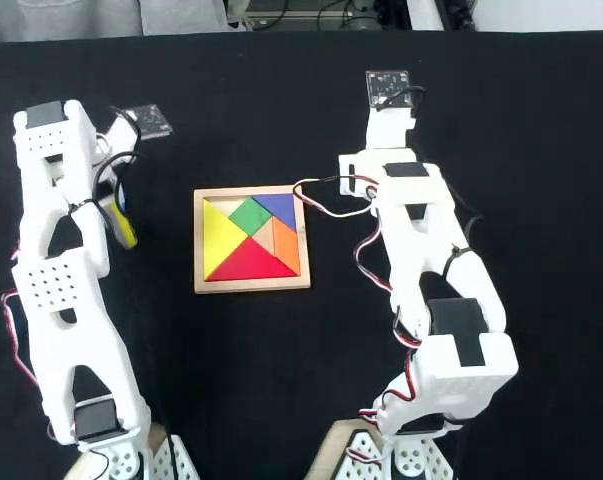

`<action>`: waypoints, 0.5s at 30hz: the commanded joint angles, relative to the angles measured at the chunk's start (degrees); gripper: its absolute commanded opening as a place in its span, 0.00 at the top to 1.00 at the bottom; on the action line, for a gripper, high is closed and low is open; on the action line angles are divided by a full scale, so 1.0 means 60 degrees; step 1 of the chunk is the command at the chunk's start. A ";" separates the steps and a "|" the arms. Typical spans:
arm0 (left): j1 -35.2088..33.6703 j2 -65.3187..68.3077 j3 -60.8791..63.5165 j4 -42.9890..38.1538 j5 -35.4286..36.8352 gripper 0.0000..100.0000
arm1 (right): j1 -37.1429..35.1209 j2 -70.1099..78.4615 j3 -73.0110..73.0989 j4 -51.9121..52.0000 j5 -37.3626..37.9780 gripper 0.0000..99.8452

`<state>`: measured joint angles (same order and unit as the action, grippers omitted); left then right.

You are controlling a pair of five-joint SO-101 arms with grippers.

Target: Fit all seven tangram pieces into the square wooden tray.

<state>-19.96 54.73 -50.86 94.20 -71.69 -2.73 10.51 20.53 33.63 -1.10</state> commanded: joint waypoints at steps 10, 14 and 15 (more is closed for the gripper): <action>-0.0183 0.0220 -0.0139 -0.0967 0.2242 0.68 | 0.0059 -0.0081 -0.0696 -0.0161 0.0103 0.99; -0.0198 0.0249 -0.0168 -0.0381 0.2051 0.68 | 0.0059 -0.0081 -0.0696 -0.0161 0.0103 0.99; -0.0227 0.0249 -0.0227 -0.0264 0.1846 0.68 | 0.0059 -0.0081 -0.0696 -0.0161 0.0103 0.99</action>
<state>-20.40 57.19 -50.86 89.63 -58.07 -2.73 10.51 20.53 33.63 -1.10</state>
